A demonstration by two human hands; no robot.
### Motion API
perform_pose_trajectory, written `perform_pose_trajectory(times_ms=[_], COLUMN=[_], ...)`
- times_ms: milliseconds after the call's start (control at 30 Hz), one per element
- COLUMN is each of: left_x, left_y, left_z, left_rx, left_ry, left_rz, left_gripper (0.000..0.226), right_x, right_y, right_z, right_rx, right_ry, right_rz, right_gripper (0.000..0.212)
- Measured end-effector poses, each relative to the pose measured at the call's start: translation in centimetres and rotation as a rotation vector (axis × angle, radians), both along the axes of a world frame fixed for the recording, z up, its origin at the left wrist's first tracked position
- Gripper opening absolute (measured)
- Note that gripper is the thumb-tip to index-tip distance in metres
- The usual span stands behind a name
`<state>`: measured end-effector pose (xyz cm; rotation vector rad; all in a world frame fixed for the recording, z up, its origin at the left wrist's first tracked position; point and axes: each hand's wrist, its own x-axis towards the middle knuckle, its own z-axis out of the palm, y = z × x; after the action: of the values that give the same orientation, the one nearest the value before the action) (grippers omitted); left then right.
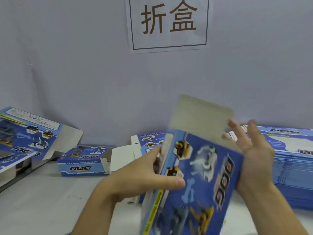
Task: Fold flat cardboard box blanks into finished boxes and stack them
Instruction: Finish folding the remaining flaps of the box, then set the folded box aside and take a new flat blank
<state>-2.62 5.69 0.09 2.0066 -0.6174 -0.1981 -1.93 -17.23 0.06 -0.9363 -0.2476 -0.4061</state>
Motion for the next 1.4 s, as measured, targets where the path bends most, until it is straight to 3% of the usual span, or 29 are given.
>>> perform_pose_trajectory(times_ms=[100, 167, 200, 267, 300, 333, 367, 433, 467, 500, 600, 667, 833, 1167, 1233, 1300, 1400], left_x=[-0.4, -0.1, 0.2, 1.0, 1.3, 1.4, 1.3, 1.9, 2.2, 2.7, 4.4, 4.6, 4.0, 3.3, 3.0, 2.5, 1.2], left_y=[1.2, 2.4, 3.5, 6.0, 6.9, 7.2, 7.1, 5.7, 4.6, 3.5, 0.4, -0.6, -0.7, -0.1, -0.4, -0.7, -2.3], left_z=[0.2, 0.7, 1.1, 1.4, 1.5, 1.5, 1.3, 0.3, -0.2, -1.0, -3.8, -4.7, -3.5, -2.0, -1.9, -1.7, -1.0], left_rx=[0.013, -0.266, -0.506, -0.942, -1.056, -1.116, -1.113, -1.011, -0.817, -0.545, 0.380, 0.692, 0.671, 0.533, 0.551, 0.561, 0.290], left_ry=[-0.013, -0.147, -0.167, -0.182, -0.196, -0.214, -0.236, -0.333, -0.431, -0.515, -0.506, -0.496, -0.600, -0.477, -0.584, -0.807, -1.151], left_rz=[-0.084, 0.072, 0.204, 0.416, 0.503, 0.568, 0.628, 0.792, 0.893, 0.906, 0.687, 0.662, 0.703, 0.671, 0.679, 0.773, 0.844], left_gripper=[0.061, 0.050, 0.060, 0.114, 0.135, 0.139, 0.124, 0.050, 0.023, 0.021, 0.062, 0.055, 0.043, 0.031, 0.028, 0.028, 0.016], right_x=[-0.1, 0.3, 0.5, 0.8, 0.9, 0.9, 1.0, 1.1, 1.2, 1.5, 1.9, 2.1, 2.8, 2.9, 2.9, 2.8, 1.9], right_y=[-1.2, -1.6, -1.6, -1.6, -1.4, -1.1, -0.7, 0.1, 0.3, 0.5, 1.0, 1.3, 1.9, 2.7, 2.8, 2.8, 3.3], right_z=[0.2, -0.1, -0.3, -0.7, -0.8, -0.9, -0.9, -1.0, -1.1, -1.4, -1.9, -2.3, -3.4, -4.0, -4.1, -3.6, -2.2], right_rx=[0.009, -0.035, -0.063, -0.110, -0.130, -0.150, -0.178, -0.263, -0.316, -0.372, -0.557, -0.655, -0.778, -0.630, -0.568, -0.534, -0.405], right_ry=[0.070, 0.107, 0.126, 0.147, 0.149, 0.150, 0.152, 0.173, 0.184, 0.191, 0.190, 0.218, 0.320, 0.329, 0.283, 0.219, 0.075], right_rz=[0.028, 0.004, 0.010, 0.017, 0.010, 0.005, -0.001, -0.048, -0.083, -0.118, -0.196, -0.203, -0.143, -0.076, -0.093, -0.089, 0.092], right_gripper=[0.051, 0.047, 0.043, 0.041, 0.041, 0.040, 0.038, 0.032, 0.028, 0.024, 0.023, 0.023, 0.018, 0.020, 0.019, 0.017, 0.045])
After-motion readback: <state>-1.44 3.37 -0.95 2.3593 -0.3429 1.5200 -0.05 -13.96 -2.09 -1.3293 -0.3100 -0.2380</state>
